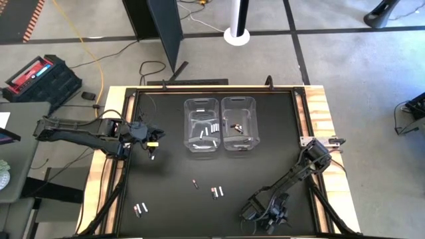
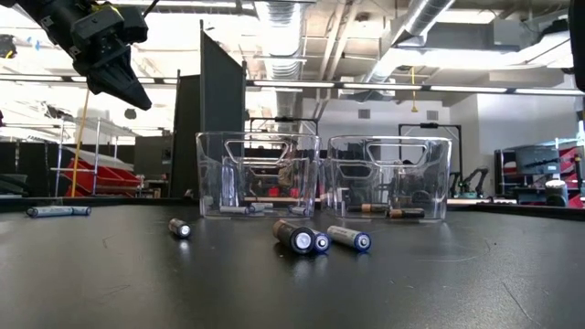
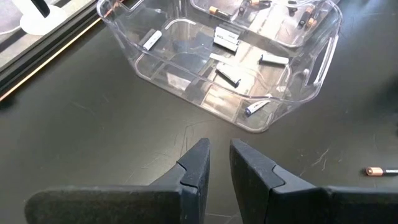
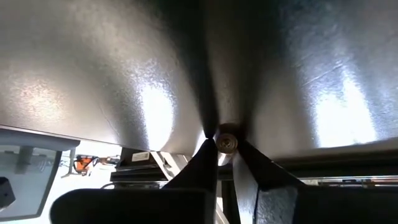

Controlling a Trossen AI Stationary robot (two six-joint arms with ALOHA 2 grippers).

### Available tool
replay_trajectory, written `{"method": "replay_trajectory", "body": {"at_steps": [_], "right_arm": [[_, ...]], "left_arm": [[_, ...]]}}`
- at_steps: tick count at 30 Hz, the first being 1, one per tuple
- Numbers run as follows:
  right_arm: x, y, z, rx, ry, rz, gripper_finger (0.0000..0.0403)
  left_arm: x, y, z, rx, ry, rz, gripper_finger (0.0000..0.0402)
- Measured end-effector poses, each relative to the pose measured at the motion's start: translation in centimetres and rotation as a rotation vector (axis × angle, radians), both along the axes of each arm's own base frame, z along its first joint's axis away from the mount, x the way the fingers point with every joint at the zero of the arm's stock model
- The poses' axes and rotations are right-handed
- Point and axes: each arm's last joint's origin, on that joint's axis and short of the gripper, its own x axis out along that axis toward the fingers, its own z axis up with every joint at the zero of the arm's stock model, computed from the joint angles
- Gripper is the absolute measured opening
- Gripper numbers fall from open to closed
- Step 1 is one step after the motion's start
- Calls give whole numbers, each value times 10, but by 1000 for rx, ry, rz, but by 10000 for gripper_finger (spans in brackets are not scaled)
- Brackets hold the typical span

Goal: Sort batteries
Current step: Put the black battery into the right transparent bin

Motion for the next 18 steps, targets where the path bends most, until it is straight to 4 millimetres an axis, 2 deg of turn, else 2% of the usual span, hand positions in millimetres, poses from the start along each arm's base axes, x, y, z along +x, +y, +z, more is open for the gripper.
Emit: {"method": "replay_trajectory", "body": {"at_steps": [7, 18], "right_arm": [[1, -3, 2, -2, -3, 7, 45], [5, -24, 29, -103, -39, -19, 45]], "left_arm": [[0, 0, 0, 0, 1, 0, 56], [0, 0, 0, 1, 1, 0, 56]]}}
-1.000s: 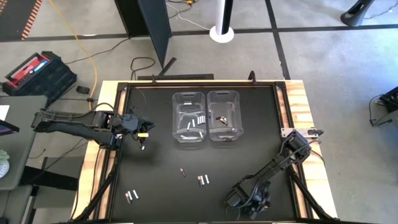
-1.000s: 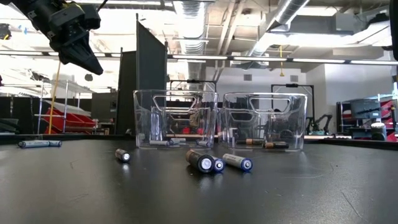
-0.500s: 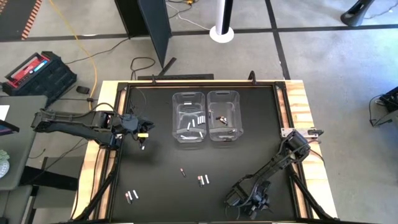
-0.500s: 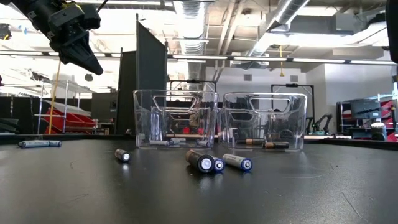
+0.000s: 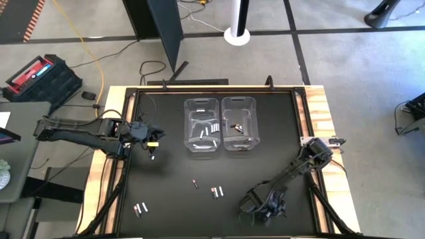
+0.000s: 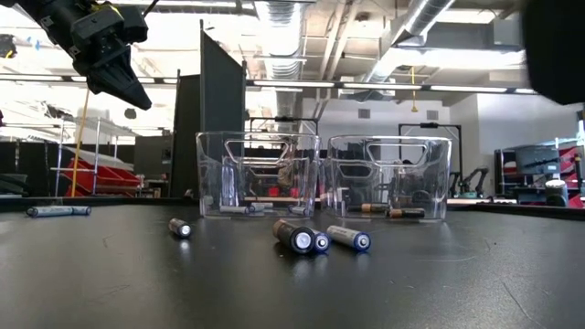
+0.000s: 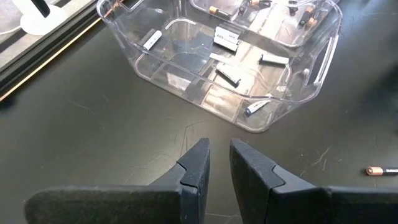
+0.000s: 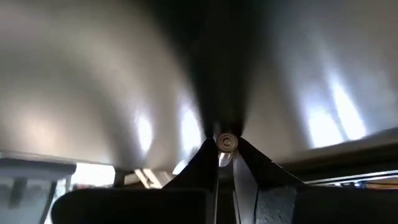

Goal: Sort batteries
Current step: Put the black battery into the right transparent bin

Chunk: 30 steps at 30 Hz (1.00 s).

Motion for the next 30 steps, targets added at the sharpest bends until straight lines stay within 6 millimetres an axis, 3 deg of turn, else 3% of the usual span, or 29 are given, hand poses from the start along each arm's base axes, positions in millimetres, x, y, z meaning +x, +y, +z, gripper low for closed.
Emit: {"method": "replay_trajectory", "body": {"at_steps": [7, 16, 30], "right_arm": [[11, -30, 28, -99, -89, -46, 45], [11, -94, 97, -280, -290, -147, 45], [-14, -207, 195, -422, -913, -216, 45]], "left_arm": [[0, 0, 0, 0, 0, 0, 56], [0, 0, 0, 0, -1, 0, 56], [0, 0, 0, 0, -2, 0, 56]]}}
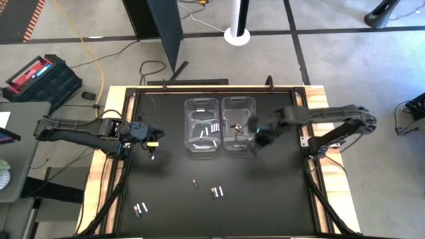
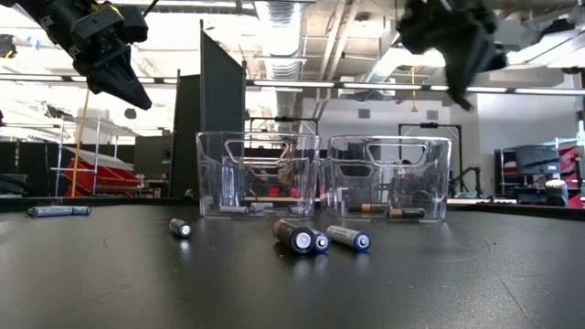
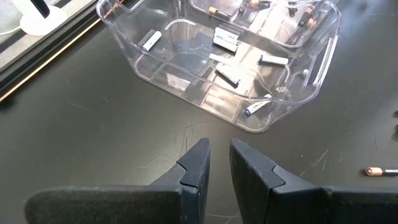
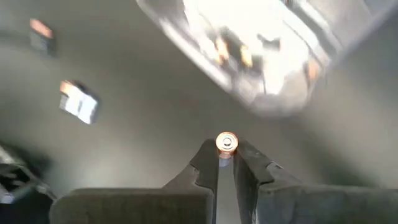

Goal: Sort batteries
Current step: Put the black battery into the right transparent bin

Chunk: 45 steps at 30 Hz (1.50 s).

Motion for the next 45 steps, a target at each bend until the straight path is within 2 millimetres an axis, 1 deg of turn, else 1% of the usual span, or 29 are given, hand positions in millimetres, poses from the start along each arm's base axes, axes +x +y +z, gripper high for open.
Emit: {"method": "replay_trajectory", "body": {"at_steps": [3, 5, 8, 10, 13, 17, 20, 24, 29, 34, 40, 45], "right_arm": [[1, -24, 15, -56, -169, 3, 45], [5, -42, 21, -99, -260, -32, 45], [12, -73, 21, -152, -335, -105, 45], [18, -94, 13, -179, -327, -141, 45], [29, -121, -10, -187, -257, -165, 45], [45, -145, -47, -129, -165, -183, 45], [54, -154, -71, -73, -127, -159, 45], [63, -158, -96, -38, -61, -153, 45], [71, -161, -116, -39, -32, -105, 48], [75, -161, -126, -51, -12, -41, 56], [76, -162, -127, -69, -17, 5, 76], [76, -162, -126, -78, -23, 21, 103]], "left_arm": [[0, 0, 0, 4, 0, 4, 56], [0, 0, 0, 13, 4, -3, 56], [0, 0, 0, 47, 21, -31, 56], [0, 0, 0, 53, 24, -36, 56], [1, 0, 1, 53, 11, -35, 56], [1, 0, 1, 52, 5, -29, 56], [1, 0, 1, 36, -3, -14, 56], [1, 0, 1, 25, -9, -5, 56], [1, 0, 1, 25, -9, -4, 56], [1, 0, 1, 23, -10, -3, 56], [1, 0, 1, -12, -28, 26, 56], [1, 0, 1, -14, -29, 28, 56]]}}
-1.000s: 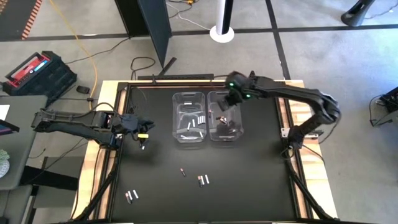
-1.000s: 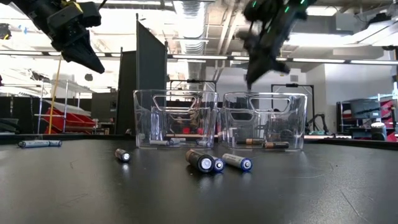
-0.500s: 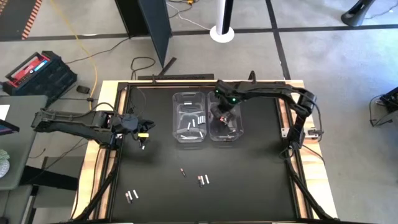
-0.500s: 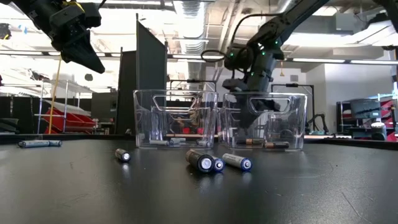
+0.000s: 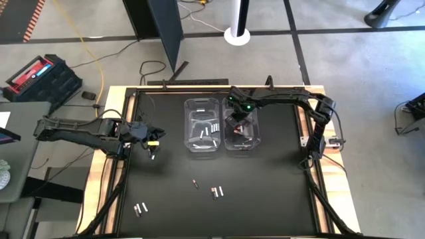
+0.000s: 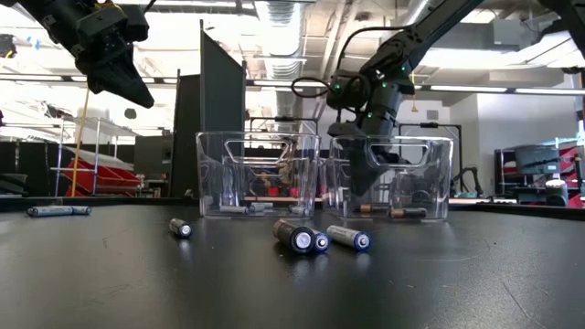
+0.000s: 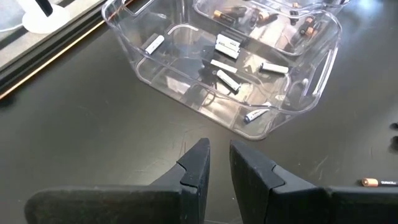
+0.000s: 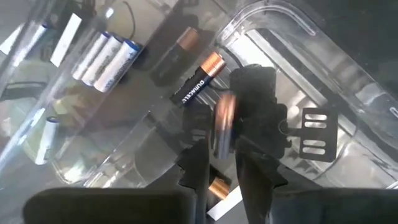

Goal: Sort batteries
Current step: Put the black battery into the right transparent bin, then put the white battery into the left transparent bin

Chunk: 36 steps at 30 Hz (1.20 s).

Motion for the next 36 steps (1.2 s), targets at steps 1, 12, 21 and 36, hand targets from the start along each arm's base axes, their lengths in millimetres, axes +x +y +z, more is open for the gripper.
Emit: {"method": "replay_trajectory", "body": {"at_steps": [1, 12, 21, 36], "right_arm": [[0, 0, 0, 0, 0, 1, 109], [4, -5, 17, -1, -1, -10, 145], [2, -5, 74, 6, 48, -1, 138], [-92, 90, 199, -130, -151, -306, 137]], "left_arm": [[0, 0, 0, 0, 0, 0, 56], [0, 0, 0, -68, -38, 59, 56], [-1, 1, 0, -61, -51, 114, 91], [-4, 3, -2, 15, 6, 119, 184]]}}
